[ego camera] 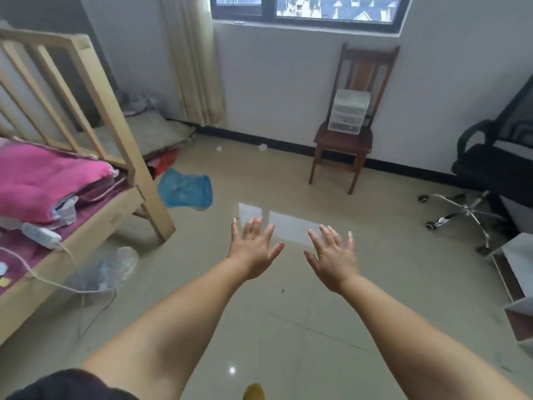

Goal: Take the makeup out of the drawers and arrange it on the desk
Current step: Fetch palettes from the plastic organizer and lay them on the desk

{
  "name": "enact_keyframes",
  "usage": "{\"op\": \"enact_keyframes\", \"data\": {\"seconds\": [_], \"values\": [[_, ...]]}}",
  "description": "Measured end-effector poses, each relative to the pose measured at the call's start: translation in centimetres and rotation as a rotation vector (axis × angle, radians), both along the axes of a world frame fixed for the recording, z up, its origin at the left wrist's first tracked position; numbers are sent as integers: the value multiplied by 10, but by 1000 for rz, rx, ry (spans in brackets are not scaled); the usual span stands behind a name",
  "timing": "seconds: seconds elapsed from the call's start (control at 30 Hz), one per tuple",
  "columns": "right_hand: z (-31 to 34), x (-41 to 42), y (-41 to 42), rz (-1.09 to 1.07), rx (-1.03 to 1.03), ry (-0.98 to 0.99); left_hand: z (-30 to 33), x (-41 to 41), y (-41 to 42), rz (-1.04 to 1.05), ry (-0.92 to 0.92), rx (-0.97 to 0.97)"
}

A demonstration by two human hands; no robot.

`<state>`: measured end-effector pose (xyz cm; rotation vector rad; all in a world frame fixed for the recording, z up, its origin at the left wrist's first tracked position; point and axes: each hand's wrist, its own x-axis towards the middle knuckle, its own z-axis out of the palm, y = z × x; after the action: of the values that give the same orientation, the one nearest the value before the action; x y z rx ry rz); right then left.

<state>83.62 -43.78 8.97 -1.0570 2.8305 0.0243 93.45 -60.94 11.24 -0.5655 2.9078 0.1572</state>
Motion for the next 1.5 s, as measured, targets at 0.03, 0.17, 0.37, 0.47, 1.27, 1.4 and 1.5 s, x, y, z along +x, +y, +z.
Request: {"op": "enact_keyframes", "data": {"seconds": [0.03,0.17,0.37,0.47,1.27,1.4,1.5], "values": [[4,-21,-7,-37,-12,-4,4,-24,-9,-31,2,-14],[8,-92,-26,-115,-23,-28,6,-111,-34,-115,-3,-33],[-4,-209,-48,-196,-41,-39,-10,-242,-59,-236,-35,-69],[-12,-285,-57,-215,-28,-36,-19,-323,-72,-238,-11,-65],[-40,-837,-236,-394,-81,-137,-44,-882,-278,-321,-83,-40],[-51,-907,-252,-457,-91,-187,-52,-967,-297,-348,-109,-29],[-65,-969,-261,-497,-122,-237,-65,-1033,-297,-383,-120,-6]]}}
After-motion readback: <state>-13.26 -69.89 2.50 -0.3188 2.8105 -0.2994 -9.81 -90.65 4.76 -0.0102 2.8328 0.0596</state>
